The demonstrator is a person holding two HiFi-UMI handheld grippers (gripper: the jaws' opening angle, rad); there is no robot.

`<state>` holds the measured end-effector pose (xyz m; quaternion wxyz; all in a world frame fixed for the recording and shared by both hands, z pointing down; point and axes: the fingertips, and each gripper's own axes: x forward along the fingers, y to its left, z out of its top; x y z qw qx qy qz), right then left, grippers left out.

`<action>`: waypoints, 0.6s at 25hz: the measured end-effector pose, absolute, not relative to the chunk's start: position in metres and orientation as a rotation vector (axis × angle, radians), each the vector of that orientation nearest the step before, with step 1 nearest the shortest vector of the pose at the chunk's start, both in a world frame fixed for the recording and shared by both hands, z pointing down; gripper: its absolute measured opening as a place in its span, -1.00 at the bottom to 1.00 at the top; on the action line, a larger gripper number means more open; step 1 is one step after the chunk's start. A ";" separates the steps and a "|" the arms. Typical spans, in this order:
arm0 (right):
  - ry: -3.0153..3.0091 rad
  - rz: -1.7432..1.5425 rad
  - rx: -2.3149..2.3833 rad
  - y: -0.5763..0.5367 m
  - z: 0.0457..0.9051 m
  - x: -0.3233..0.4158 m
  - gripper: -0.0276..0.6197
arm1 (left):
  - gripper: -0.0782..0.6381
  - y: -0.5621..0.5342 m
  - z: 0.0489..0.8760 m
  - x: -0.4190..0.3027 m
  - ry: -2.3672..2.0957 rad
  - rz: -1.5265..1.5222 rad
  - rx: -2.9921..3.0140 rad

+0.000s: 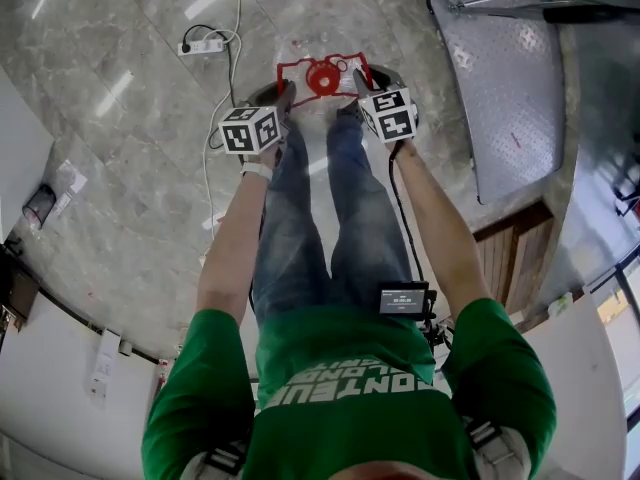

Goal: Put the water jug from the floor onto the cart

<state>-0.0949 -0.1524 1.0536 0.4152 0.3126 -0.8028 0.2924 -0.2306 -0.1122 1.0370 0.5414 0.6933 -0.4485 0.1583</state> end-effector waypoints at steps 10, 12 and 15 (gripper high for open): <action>-2.126 0.644 0.794 -0.174 0.929 -0.107 -0.79 | -0.59 -0.130 0.913 -0.237 -1.073 0.247 1.722; -2.153 0.609 0.790 -0.180 0.898 -0.111 -0.79 | -0.59 -0.136 0.882 -0.239 -1.084 0.224 1.745; -2.194 0.548 0.797 -0.192 0.851 -0.116 -0.78 | -0.59 -0.147 0.835 -0.244 -1.102 0.189 1.791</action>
